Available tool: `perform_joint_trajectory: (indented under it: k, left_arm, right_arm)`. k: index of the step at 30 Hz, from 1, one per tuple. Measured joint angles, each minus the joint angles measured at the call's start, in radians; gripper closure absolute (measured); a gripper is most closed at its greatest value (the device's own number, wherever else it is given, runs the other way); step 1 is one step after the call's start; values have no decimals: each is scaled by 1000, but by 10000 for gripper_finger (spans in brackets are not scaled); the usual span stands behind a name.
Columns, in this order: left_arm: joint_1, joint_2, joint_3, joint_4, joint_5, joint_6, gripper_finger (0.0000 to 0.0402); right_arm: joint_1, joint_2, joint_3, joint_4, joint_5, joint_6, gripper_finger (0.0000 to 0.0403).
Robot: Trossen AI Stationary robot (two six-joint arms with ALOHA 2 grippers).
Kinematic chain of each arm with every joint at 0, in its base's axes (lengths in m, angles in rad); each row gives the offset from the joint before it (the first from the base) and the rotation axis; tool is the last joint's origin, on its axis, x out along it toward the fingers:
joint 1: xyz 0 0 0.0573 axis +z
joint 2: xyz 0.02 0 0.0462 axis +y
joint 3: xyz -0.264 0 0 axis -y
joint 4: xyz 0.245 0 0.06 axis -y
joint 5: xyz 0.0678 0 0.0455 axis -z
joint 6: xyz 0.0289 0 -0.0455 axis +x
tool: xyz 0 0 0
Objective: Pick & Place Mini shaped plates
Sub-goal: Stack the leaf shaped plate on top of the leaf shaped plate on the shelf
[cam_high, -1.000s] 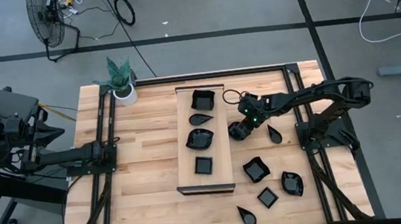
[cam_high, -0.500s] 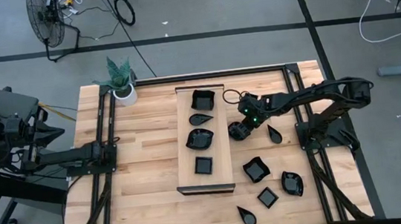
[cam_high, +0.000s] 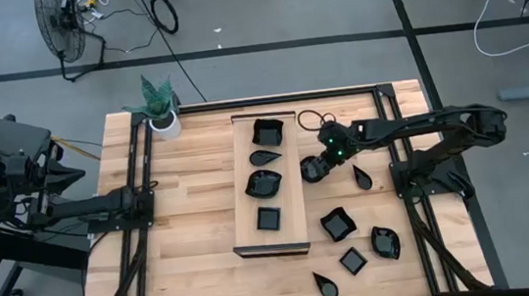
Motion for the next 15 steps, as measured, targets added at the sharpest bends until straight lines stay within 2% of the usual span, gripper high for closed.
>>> perform_joint_trajectory:
  k: [15]
  left_arm:
    - [0, 0, 0, 0, 0, 0, 387]
  right_arm:
    - [-36, -193, 101, -297, 82, -20, 402]
